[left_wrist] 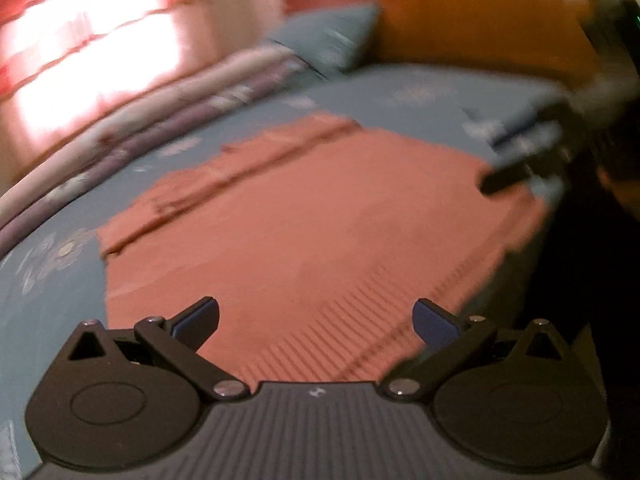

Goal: Fold clothes
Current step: 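Bring the right gripper beside the left gripper at the ribbed hem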

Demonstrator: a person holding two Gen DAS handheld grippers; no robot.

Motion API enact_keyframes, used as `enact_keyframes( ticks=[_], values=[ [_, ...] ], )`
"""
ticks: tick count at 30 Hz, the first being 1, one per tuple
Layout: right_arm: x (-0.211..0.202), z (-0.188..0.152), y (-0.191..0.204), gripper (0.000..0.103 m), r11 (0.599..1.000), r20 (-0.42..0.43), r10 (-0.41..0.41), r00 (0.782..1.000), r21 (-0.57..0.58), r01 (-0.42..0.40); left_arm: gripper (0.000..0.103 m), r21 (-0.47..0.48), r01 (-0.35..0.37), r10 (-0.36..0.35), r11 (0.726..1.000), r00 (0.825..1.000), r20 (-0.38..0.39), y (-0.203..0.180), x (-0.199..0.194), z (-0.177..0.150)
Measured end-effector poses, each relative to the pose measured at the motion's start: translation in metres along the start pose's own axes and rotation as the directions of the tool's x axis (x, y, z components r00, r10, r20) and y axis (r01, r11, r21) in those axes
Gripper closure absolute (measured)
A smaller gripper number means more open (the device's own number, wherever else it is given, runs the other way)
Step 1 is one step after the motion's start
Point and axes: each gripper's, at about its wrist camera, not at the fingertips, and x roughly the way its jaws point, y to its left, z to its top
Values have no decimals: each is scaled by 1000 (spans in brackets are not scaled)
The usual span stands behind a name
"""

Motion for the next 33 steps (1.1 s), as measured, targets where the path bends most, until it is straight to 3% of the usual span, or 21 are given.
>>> enact_keyframes(
  ticks=[2,6,9,13,14,16,18,25,28,29,33],
  values=[
    [2,1,6,0,999,-18,7,1000,-37,-8,1,69,31,-28,997,999,-36,-9,3,-1],
    [5,3,17,0,988,-47,12,999,-156,-20,1,169,7,-2,986,999,-33,-19,2,-6],
    [8,5,28,7,957,-91,16,996,-287,-41,1,243,-11,18,970,999,-28,-26,2,-10],
    [14,6,46,20,884,-156,6,988,-462,-78,1,339,-34,44,940,999,-20,-36,1,-16],
    [16,3,51,27,857,-173,3,985,-507,-92,4,362,-40,50,931,999,-18,-39,1,-17],
    [19,-4,64,35,795,-200,-2,980,-594,-120,22,383,-54,69,922,997,-24,-42,0,-19],
    [23,-12,80,39,742,-204,11,979,-654,-144,44,383,-54,75,922,996,-41,-42,-1,-21],
    [41,-30,144,54,595,-196,119,973,-771,-228,45,328,-71,108,942,989,-97,-21,-16,-36],
    [53,-37,164,69,528,-191,123,974,-818,-227,44,308,-88,125,947,987,-102,-12,-25,-42],
    [56,-38,168,72,517,-200,115,973,-825,-230,43,301,-86,122,950,987,-102,-11,-28,-44],
    [59,-37,170,81,531,-227,97,969,-812,-243,43,282,-83,115,956,989,-98,-6,-33,-50]
  ],
)
